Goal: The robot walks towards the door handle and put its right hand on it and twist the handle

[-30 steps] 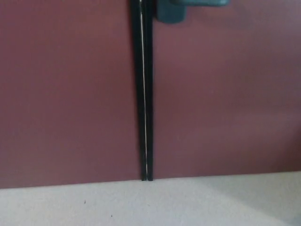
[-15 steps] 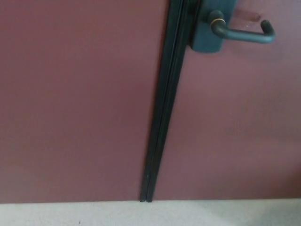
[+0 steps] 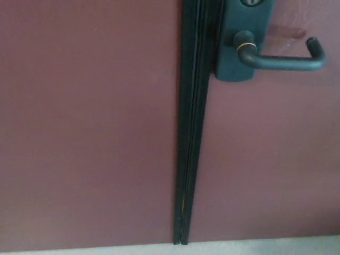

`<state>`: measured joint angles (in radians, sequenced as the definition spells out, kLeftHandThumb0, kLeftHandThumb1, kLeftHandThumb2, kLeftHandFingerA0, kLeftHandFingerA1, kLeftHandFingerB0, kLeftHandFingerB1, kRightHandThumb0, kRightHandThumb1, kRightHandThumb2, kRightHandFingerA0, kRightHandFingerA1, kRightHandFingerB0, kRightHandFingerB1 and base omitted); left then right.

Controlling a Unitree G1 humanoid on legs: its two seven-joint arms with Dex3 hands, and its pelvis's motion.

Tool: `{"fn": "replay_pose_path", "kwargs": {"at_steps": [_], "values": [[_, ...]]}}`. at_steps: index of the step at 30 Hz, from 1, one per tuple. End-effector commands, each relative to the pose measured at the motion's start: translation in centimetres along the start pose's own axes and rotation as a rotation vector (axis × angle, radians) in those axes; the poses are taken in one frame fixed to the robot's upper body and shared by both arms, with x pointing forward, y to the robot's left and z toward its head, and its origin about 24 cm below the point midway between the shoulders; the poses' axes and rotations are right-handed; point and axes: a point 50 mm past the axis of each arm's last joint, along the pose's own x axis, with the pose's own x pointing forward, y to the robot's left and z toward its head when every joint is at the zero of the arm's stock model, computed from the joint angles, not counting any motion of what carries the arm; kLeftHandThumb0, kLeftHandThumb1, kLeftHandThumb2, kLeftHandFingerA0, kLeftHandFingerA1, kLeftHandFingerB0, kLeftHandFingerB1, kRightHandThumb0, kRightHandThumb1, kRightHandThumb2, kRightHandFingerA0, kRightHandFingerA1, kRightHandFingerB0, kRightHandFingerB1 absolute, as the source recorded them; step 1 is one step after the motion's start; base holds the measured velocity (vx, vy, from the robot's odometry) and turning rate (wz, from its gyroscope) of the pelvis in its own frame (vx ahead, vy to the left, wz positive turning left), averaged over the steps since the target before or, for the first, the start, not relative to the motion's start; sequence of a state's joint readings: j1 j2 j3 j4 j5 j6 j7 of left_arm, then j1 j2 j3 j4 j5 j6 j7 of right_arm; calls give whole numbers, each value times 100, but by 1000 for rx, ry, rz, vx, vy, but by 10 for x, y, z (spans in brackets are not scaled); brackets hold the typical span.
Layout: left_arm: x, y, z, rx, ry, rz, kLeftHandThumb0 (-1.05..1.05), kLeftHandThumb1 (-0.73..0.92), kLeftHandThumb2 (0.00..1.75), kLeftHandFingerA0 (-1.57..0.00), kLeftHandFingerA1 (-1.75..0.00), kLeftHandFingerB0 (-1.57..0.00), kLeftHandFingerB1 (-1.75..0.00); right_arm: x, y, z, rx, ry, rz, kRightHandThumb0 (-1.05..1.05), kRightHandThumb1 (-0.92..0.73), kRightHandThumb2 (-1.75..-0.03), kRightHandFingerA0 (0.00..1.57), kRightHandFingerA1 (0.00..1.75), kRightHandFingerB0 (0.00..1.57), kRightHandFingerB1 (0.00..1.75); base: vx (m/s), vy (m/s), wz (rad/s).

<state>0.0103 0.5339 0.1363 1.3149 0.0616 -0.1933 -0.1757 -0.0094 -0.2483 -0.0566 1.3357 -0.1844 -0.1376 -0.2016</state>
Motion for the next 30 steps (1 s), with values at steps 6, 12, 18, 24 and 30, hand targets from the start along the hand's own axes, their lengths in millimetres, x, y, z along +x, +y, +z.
{"fn": "replay_pose_path", "kwargs": {"at_steps": [6,12,18,24,30], "values": [[9,-12,23,-2,-11,12,-41,50,79,-68,-62,-47,-52,5,-4,21,39,-35,6,-23,-68,-60,67,51,49,41,180,111,10],[13,-8,47,-11,-59,26,-34,60,58,-73,-50,-52,-41,9,-6,50,62,-80,1,-33,-57,-76,61,59,44,49,120,37,3],[15,-8,59,-10,-82,33,-41,50,78,-66,-61,-45,-51,11,-6,64,43,-92,4,-25,-68,-60,65,49,48,39,139,-95,6],[15,-6,60,-6,-80,29,-34,59,58,-70,-50,-48,-39,11,-3,65,53,-84,11,-26,-67,-60,66,50,47,39,180,-202,-2],[14,-6,59,-14,-80,31,-34,59,58,-70,-51,-48,-39,10,-2,65,57,-84,16,-26,-67,-60,64,49,47,39,158,-187,-7]]}}
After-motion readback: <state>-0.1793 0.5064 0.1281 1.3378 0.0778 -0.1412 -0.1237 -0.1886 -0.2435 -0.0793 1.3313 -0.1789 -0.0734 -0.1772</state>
